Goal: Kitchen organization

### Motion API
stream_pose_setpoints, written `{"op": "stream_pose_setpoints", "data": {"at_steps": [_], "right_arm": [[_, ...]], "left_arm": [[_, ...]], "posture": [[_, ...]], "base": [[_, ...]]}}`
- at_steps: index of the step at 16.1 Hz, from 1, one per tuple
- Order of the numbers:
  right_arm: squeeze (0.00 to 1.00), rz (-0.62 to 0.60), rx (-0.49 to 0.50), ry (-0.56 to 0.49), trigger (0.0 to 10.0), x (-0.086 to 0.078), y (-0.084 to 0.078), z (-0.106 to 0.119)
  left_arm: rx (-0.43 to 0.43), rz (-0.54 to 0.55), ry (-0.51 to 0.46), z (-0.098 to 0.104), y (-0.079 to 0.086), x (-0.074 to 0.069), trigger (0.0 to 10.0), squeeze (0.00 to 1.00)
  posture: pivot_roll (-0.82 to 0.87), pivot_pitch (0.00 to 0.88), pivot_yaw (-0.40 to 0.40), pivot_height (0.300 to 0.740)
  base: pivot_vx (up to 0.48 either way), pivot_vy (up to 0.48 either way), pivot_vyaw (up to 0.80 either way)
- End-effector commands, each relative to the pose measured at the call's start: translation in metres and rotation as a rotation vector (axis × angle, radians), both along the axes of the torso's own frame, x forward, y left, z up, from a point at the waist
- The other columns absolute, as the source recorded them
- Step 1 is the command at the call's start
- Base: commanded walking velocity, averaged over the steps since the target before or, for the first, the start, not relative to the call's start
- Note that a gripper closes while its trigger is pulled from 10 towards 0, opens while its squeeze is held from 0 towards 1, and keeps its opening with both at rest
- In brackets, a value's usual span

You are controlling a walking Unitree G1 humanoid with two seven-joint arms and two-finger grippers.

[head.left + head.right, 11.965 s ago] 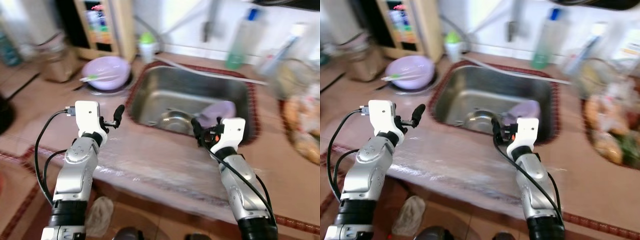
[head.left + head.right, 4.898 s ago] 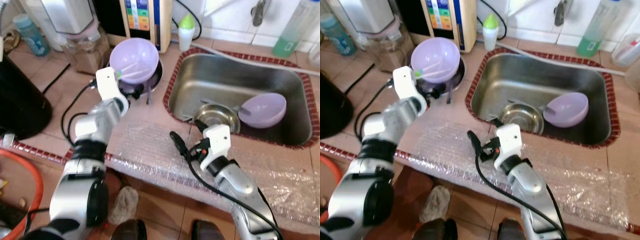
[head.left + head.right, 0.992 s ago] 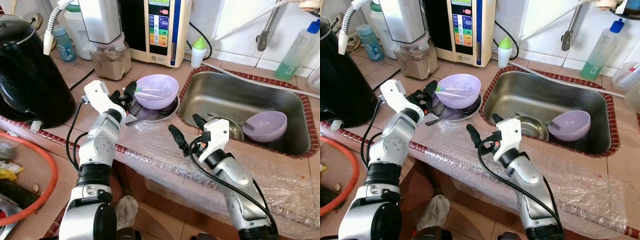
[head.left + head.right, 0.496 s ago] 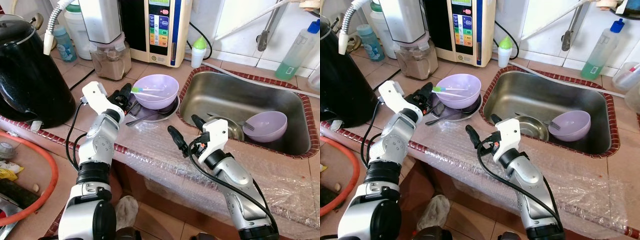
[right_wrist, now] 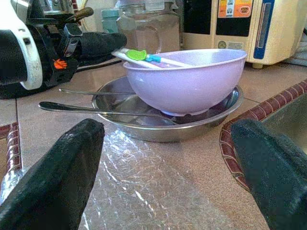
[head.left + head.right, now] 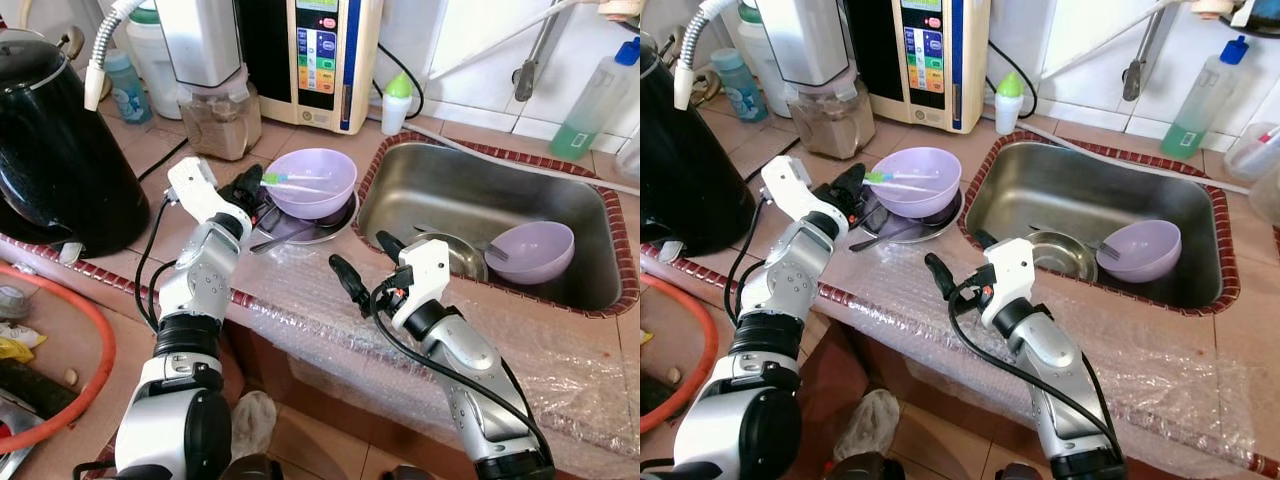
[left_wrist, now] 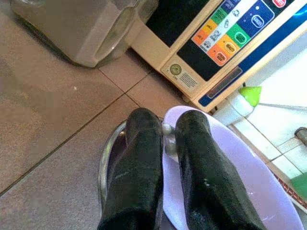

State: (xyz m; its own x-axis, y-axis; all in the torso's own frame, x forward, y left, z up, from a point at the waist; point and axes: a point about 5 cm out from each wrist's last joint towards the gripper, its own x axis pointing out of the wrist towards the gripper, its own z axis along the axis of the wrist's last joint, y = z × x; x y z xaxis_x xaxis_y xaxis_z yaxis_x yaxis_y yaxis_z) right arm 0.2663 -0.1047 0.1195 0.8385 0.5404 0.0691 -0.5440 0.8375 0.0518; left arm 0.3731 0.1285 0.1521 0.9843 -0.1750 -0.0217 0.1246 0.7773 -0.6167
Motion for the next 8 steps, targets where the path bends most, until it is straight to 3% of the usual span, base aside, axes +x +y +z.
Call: {"op": "stream_pose_setpoints", "data": {"at_steps": [1,8], "right_arm": [[0.0,0.002,0.002,-0.021,10.0,-0.0008,0.0028,0.0052],[0.0,0.016,0.008,-0.016,10.0,0.0002,0.0071,0.0036]], "left_arm": [[0.0,-0.015,-0.018,0.0089,-0.0018,0.0046,0.0,0.0],[0.056,0.011,-0.044,0.0116,0.0041,0.0048,0.0,0.0]], "posture": [[-0.08,0.005,0.081,0.74],[-0.05,0.01,0.067,0.74]], "base": [[0.0,0.0,0.0],[0.0,0.0,0.0]]}}
